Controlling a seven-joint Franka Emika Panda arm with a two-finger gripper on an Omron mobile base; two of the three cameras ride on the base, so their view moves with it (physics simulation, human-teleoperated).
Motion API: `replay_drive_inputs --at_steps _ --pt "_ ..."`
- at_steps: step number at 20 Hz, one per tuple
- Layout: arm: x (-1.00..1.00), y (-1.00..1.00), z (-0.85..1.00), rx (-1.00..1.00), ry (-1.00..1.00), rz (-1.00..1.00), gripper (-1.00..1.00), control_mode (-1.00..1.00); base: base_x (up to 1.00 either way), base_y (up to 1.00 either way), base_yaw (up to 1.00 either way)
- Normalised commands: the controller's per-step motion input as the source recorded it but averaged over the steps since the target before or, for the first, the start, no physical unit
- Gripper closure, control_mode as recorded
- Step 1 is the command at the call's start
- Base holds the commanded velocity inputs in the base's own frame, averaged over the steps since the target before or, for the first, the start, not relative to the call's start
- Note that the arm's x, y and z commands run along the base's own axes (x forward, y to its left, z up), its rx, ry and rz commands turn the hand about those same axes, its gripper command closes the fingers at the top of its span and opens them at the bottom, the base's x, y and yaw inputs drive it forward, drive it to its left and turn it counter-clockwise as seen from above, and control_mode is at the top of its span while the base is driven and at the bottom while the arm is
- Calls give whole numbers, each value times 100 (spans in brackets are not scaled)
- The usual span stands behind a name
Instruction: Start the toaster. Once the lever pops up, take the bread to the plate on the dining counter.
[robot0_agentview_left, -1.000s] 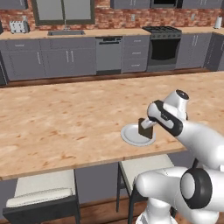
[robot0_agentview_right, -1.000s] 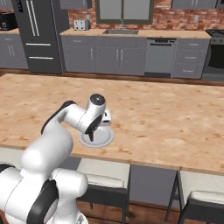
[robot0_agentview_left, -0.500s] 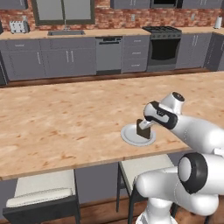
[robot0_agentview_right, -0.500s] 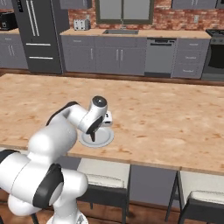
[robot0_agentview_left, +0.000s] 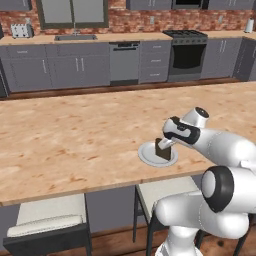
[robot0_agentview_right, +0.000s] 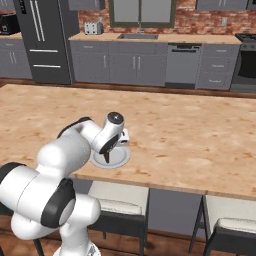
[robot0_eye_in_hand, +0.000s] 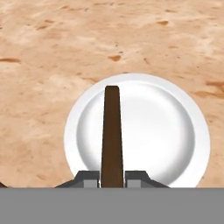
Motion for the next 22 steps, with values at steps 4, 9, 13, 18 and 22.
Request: replay_drive_inputs --at_steps 4,9,13,18,22 --pt "3 0 -4 0 0 0 100 -100 0 0 0" --pt "16 0 0 0 0 0 100 -100 0 0 0" --pt "17 0 -4 0 0 0 100 -100 0 0 0" --pt "13 0 -6 0 0 0 100 -100 0 0 0" --pt "7 0 -15 0 0 0 100 -100 0 0 0"
